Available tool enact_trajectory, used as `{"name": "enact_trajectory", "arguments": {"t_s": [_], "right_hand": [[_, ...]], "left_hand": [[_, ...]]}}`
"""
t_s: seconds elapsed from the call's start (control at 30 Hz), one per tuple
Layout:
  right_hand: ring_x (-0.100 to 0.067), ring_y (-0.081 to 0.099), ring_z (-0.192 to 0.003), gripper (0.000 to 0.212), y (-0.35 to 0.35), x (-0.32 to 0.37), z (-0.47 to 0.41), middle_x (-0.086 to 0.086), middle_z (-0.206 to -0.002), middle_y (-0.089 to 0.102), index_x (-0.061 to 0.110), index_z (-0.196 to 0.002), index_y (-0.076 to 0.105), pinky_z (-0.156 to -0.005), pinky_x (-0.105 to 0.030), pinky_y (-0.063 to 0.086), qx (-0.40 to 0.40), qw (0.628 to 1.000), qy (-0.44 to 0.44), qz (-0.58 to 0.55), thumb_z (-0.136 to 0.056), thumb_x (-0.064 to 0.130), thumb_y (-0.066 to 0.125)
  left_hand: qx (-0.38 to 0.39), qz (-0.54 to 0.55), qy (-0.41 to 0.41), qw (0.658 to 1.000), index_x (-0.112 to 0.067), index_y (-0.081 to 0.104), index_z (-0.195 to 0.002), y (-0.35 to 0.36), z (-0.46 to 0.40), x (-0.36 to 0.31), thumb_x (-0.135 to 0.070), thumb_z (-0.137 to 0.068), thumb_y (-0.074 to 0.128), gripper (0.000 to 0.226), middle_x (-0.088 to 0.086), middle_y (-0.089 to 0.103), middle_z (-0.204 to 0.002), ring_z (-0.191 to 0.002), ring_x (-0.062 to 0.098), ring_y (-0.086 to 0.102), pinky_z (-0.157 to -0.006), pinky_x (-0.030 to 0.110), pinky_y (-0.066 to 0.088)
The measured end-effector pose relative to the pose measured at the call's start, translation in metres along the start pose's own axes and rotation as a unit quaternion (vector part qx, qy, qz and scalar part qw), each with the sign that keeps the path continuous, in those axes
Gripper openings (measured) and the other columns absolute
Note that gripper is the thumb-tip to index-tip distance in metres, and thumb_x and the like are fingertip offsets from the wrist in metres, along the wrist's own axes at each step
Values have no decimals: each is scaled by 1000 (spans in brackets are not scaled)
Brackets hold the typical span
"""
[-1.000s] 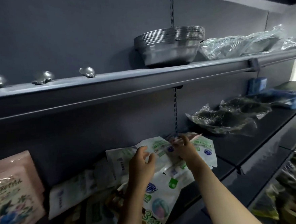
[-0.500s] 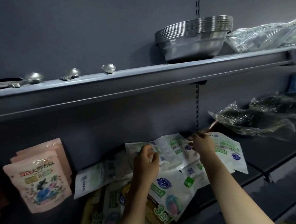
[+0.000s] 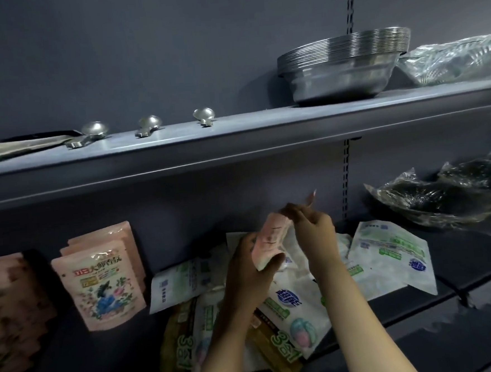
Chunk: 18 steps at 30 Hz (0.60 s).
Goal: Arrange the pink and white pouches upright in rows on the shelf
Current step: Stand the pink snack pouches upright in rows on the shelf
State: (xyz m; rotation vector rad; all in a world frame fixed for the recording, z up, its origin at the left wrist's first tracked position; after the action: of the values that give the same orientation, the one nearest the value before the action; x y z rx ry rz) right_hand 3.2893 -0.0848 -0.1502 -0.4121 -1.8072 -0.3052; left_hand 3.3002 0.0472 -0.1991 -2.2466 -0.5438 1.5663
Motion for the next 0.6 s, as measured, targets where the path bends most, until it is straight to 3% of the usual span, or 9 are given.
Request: {"name": "enact_trajectory", "arguments": {"t_s": [0.03, 0.1, 0.2, 0.37, 0.5, 0.6], "right_hand": [[-29, 65, -91, 30, 8, 3, 6, -4, -86, 73, 26, -71, 71, -89, -45, 50, 15, 1000, -2, 5, -89, 11, 53], [-28, 66, -86, 24, 26, 8, 16, -7, -83, 74, 20, -70, 73, -82, -38, 52, 41, 999, 5, -8, -86, 14, 56], [-19, 63, -75, 21, 51, 16, 28, -3, -74, 71, 16, -73, 73, -67, -27, 47, 78, 997, 11, -21, -86, 15, 57], [-6, 61, -66, 26, 90, 30, 47, 11, -61, 68, 24, -58, 70, -64, -20, 46, 124, 992, 18, -31, -82, 20, 62], [-28, 68, -82, 22, 124, 34, 64, -13, -79, 72, 6, -70, 70, -71, -32, 49, 168, 984, 13, -52, -83, 22, 62], [-6, 68, -77, 20, 149, 40, 78, 6, -75, 74, 19, -69, 73, -72, -23, 51, 221, 974, 2, -49, -85, 23, 61]], "left_hand": [[0, -11, -4, 1000, -29, 49, -123, -4, 1, 3, -53, -61, 72, 70, -12, 60, -117, -108, 8, 58, -91, 30, 49], [-15, -45, -14, 999, -32, 42, -129, -16, 4, 9, -63, -55, 68, 84, -8, 56, -126, -115, 13, 53, -96, 39, 47], [-58, -76, -28, 995, -25, 42, -132, -37, 8, 20, -46, -73, 70, 69, -3, 53, -130, -120, 19, 49, -100, 36, 42], [-62, -41, -77, 994, -17, 49, -125, -74, 14, 41, -41, -80, 64, 53, -2, 60, -123, -114, 18, 57, -97, 36, 46], [-113, -44, -60, 991, -12, 55, -119, -109, 23, 50, -27, -83, 63, 40, 2, 65, -112, -106, 16, 61, -89, 29, 49], [-167, 21, -71, 983, -17, 60, -112, -142, 33, 58, -22, -90, 57, 23, -3, 66, -104, -101, 16, 63, -87, 30, 51]]}}
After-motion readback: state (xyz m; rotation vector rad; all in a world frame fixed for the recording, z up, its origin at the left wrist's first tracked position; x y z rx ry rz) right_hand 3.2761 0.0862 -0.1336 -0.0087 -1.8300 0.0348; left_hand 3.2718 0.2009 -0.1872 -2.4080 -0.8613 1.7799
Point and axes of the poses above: each hand's wrist, its own z-axis away from the middle knuckle, its own y-axis out of the palm, x = y × z, the point moved 3 cm from there along -z, towards the middle knuckle
